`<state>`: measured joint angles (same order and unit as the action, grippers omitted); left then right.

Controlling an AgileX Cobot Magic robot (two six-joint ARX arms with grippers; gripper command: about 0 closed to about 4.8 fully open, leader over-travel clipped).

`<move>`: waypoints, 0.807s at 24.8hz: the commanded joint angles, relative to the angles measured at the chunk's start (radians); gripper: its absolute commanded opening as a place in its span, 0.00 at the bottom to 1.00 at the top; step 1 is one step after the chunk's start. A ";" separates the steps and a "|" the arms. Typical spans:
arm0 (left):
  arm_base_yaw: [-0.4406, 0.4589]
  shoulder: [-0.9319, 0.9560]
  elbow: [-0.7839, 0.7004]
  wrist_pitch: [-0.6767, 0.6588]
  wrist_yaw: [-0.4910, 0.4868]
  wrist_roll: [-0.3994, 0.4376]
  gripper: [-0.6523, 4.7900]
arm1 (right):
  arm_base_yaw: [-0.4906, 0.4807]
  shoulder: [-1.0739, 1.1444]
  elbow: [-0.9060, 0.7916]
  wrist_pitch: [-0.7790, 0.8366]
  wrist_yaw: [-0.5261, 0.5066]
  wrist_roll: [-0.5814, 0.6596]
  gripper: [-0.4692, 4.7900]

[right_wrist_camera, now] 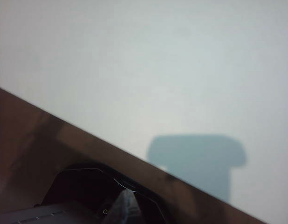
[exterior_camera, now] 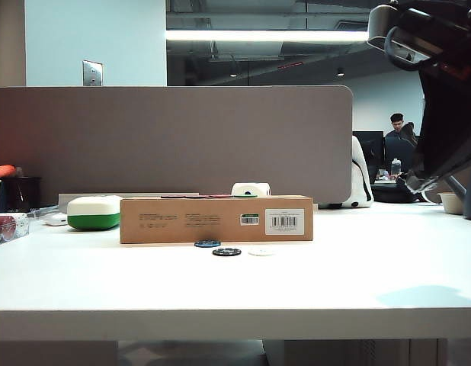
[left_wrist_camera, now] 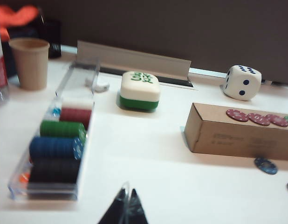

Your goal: Push the chip, whose value equals the sum of all the chip values on the rectangular box, forward next to the box.

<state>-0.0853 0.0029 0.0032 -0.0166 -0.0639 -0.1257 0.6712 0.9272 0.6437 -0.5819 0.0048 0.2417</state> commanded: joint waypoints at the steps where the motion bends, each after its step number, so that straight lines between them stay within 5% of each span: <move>1: 0.000 0.000 0.004 0.028 -0.003 0.117 0.11 | 0.000 -0.002 0.003 0.011 0.000 0.001 0.09; 7: 0.000 0.000 0.004 0.033 -0.003 0.180 0.11 | 0.000 -0.002 0.003 0.011 0.000 0.000 0.09; 20: -0.001 0.000 0.004 0.029 -0.003 0.178 0.11 | 0.000 -0.002 0.003 0.011 0.000 0.001 0.09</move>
<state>-0.0853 0.0029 0.0032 0.0032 -0.0643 0.0525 0.6712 0.9272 0.6441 -0.5819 0.0048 0.2417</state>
